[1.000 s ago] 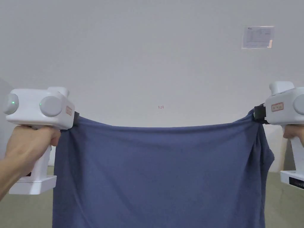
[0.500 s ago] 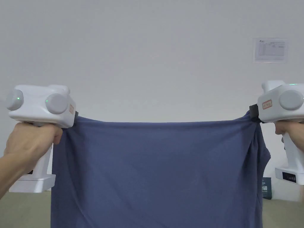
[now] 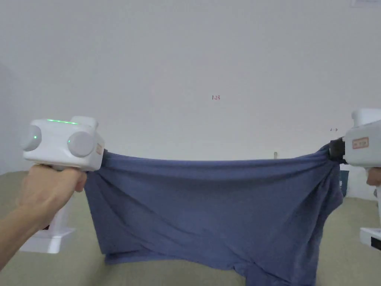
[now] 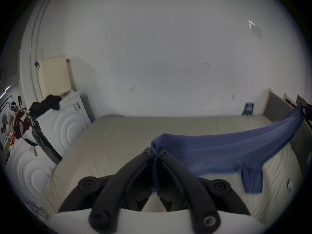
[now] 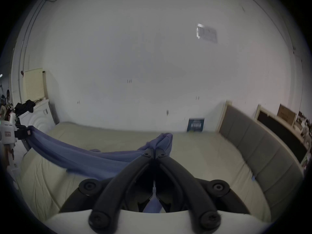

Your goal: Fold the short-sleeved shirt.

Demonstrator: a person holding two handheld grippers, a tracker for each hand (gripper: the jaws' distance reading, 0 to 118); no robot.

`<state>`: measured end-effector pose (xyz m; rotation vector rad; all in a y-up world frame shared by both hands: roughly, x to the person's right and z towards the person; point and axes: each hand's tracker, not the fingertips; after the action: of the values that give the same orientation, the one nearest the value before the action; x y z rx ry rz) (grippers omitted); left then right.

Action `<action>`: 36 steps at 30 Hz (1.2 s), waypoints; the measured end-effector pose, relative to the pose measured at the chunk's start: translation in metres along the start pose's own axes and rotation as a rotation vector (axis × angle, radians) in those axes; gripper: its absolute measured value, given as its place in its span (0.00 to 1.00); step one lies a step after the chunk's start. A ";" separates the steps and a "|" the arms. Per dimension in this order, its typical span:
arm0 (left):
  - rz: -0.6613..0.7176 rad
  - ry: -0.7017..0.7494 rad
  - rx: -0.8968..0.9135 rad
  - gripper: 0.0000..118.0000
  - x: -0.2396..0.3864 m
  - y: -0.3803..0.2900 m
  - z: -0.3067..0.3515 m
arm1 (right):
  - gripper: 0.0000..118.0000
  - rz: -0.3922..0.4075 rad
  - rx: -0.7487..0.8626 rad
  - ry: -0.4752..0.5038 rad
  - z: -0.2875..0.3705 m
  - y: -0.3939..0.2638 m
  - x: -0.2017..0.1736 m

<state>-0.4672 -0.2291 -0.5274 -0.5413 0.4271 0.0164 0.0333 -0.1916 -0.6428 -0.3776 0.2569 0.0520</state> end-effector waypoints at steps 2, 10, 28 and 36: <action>-0.017 -0.016 -0.048 0.02 0.000 -0.038 0.000 | 0.02 -0.014 -0.057 0.024 0.011 -0.042 0.005; -0.014 -0.093 -0.202 0.02 -0.017 -0.199 0.058 | 0.02 -0.074 -0.223 0.040 0.098 -0.212 0.021; 0.087 -0.123 -0.331 0.02 -0.084 -0.383 0.216 | 0.02 -0.091 -0.379 0.100 0.282 -0.399 0.007; 0.093 -0.129 -0.362 0.02 -0.084 -0.395 0.225 | 0.02 -0.114 -0.412 0.104 0.289 -0.412 0.014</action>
<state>-0.4060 -0.4473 -0.1247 -0.8712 0.3235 0.2207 0.1558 -0.4670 -0.2395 -0.8057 0.3275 -0.0283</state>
